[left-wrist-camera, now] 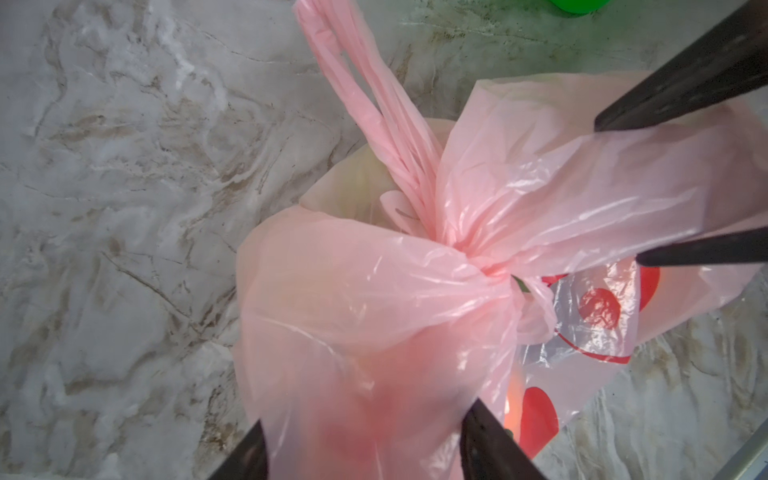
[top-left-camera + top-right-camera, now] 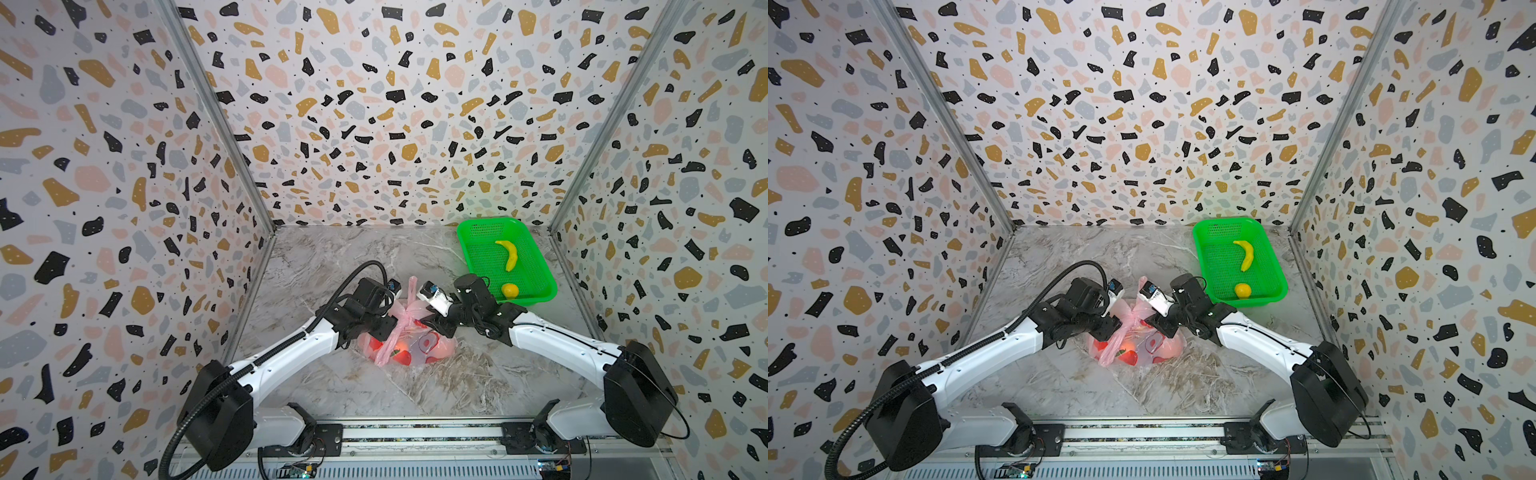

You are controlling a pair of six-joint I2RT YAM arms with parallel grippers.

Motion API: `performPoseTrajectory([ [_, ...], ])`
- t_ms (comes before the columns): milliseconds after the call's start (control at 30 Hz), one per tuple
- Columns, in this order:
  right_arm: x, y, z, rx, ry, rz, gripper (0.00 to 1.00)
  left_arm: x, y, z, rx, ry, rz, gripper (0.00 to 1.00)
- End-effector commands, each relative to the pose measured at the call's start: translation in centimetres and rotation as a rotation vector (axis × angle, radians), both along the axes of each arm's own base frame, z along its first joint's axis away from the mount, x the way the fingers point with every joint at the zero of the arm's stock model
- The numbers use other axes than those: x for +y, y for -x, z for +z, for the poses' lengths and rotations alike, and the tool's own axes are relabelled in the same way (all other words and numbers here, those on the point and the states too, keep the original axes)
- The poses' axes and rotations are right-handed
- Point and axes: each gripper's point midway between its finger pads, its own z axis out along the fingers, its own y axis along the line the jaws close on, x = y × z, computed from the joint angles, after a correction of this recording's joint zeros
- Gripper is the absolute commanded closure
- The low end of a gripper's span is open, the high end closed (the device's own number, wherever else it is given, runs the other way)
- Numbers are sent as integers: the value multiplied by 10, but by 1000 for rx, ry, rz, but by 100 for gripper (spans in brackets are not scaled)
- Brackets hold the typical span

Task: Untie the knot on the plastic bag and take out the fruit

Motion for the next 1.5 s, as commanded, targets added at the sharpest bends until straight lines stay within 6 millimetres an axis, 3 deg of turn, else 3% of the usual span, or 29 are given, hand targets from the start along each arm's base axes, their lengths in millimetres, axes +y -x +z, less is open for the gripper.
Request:
performPoseTrajectory([
  [0,2,-6,11,-30,-25,2,63,-2,-2,4,-25,20,1,52],
  [267,6,-9,1,-5,-13,8,80,0,-2,2,-43,31,9,74],
  [467,6,-12,4,-13,-18,-1,93,1,-2,-2,-39,29,13,100],
  [567,4,-14,9,-21,-25,-13,100,2,-4,6,-61,35,24,100],
  [700,-3,-17,18,-24,-42,-47,100,8,-9,25,-120,44,60,100],
  [967,-51,-26,27,15,-75,-228,100,33,-19,68,-265,93,182,100],
  [1267,-99,-21,9,119,-88,-458,100,62,-19,65,-325,111,335,100],
  [1400,-106,-13,1,170,-92,-481,100,73,-17,66,-356,133,401,100],
  [1467,-103,-8,3,170,-94,-443,100,70,-16,66,-359,155,384,100],
])
